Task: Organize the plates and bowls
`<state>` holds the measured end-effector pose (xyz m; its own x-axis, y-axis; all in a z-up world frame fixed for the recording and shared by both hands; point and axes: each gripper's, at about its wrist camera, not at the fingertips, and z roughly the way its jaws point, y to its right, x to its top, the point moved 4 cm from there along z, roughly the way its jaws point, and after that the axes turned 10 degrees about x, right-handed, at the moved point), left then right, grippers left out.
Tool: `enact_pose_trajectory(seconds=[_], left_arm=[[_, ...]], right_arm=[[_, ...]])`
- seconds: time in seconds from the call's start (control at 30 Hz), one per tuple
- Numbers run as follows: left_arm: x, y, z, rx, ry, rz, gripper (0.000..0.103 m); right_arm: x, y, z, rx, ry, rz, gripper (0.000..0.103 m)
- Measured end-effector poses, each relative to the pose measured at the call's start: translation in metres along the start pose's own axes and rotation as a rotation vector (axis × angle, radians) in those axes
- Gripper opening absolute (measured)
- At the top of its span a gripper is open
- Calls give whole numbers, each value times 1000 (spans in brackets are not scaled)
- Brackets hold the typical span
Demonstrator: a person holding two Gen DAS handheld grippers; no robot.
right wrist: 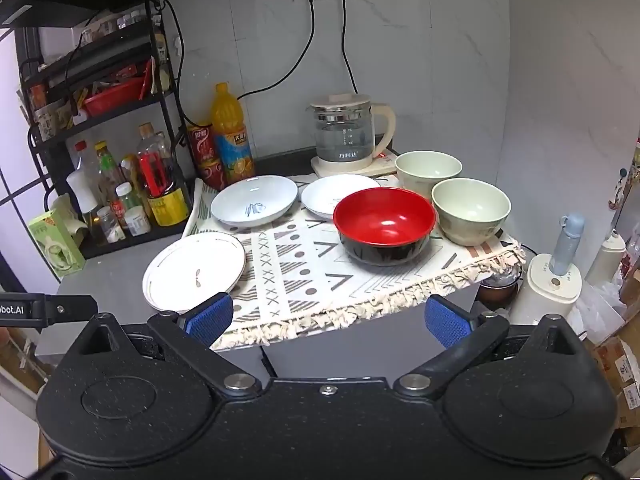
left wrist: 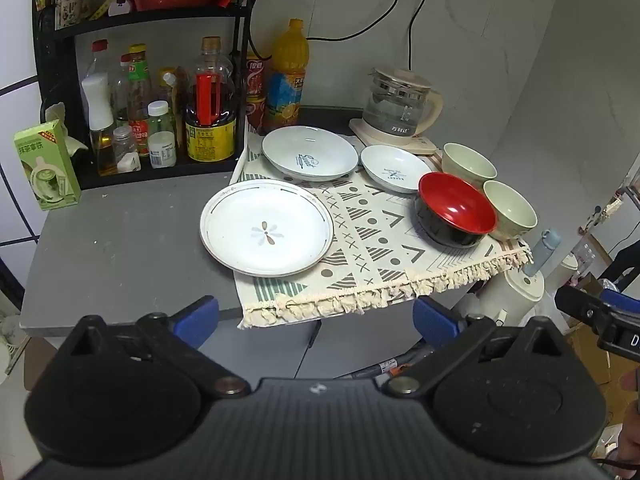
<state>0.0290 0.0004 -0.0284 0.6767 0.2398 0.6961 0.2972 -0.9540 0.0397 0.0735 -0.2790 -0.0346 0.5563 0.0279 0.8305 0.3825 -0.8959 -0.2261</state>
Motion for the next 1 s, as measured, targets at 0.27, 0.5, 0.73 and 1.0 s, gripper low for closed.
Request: enact_pose_trajectory(seconds=[0.27, 0.5, 0.73, 1.0], left_arm=[[2, -2, -3, -16, -3, -15, 102], [-5, 7, -4, -3, -16, -2, 102], [-8, 12, -10, -10, 9, 20, 102], [-16, 12, -14, -10, 5, 36, 102]], right_arm=[[-8, 9, -2, -14, -14, -8, 103], [-7, 12, -5, -5, -23, 7, 103], [-6, 11, -6, 0, -28, -1, 103], [-8, 9, -8, 6, -26, -4, 103]])
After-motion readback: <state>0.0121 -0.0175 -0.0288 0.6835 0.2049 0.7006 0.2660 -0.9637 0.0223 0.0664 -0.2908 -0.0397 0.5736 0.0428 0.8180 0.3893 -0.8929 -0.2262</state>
